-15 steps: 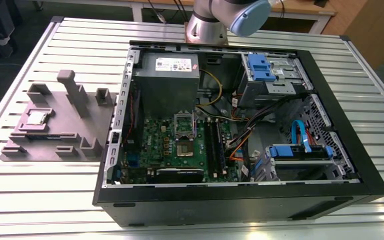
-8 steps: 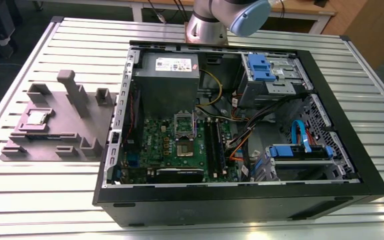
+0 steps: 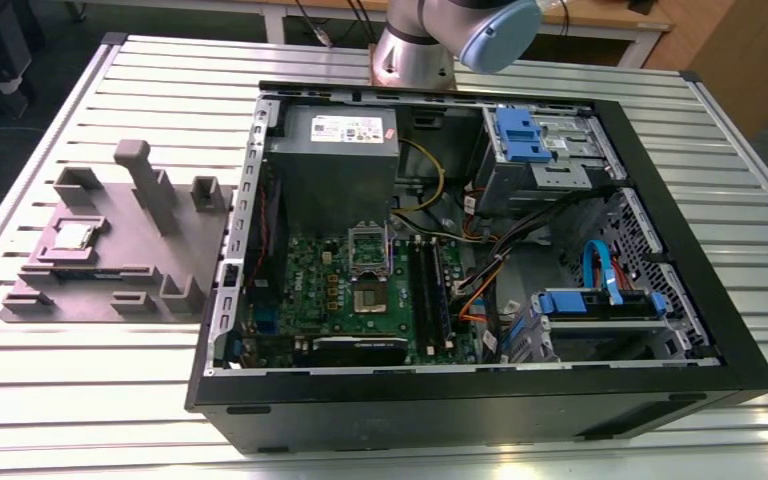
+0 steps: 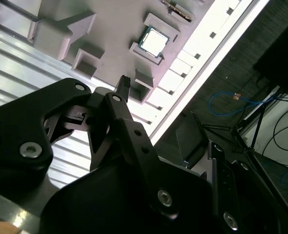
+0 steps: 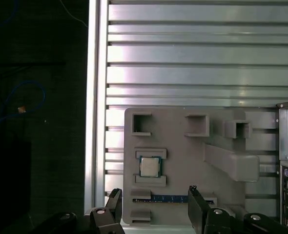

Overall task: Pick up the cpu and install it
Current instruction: 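Pick up the cpu and move it towards the insertion slot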

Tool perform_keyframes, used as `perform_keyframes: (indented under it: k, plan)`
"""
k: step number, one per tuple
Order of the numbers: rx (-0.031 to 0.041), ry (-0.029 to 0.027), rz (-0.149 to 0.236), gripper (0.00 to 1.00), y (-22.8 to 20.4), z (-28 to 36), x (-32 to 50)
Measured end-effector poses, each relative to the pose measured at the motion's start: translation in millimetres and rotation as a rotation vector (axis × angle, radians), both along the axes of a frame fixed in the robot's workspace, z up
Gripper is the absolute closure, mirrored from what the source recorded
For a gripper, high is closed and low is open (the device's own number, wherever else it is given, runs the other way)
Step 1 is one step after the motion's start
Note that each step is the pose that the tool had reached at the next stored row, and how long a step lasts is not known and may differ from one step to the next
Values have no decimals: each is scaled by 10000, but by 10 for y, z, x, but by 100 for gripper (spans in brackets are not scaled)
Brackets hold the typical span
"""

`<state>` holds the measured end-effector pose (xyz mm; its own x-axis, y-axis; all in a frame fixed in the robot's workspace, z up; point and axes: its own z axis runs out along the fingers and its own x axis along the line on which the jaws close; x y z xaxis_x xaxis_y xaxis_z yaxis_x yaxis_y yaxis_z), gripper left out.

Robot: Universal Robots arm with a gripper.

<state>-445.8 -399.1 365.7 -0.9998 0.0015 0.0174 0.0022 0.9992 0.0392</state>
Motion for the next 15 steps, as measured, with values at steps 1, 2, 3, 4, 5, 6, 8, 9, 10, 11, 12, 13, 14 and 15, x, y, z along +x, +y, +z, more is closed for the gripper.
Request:
perform_keyframes:
  k: [1,2,3,4,5,6,8,9,10,11,12,13,14,15]
  plan:
    - [0,0,0,35,0,-2,0]
    - [0,1,0,35,0,-6,0]
    - [0,0,0,35,0,-12,0]
    - [0,0,0,35,0,-13,0]
    - [0,0,-1,35,0,-15,0]
    - [0,0,0,35,0,-17,0]
    - [0,0,0,35,0,-21,0]
    - [0,0,0,35,0,-58,0]
    - [0,0,0,35,0,-83,0]
    - [0,-1,0,35,0,-85,0]
    - [0,0,-1,35,0,-86,0]
    - [0,0,0,35,0,-88,0]
    - [0,-1,0,35,0,-91,0]
    - [0,0,0,35,0,-93,0]
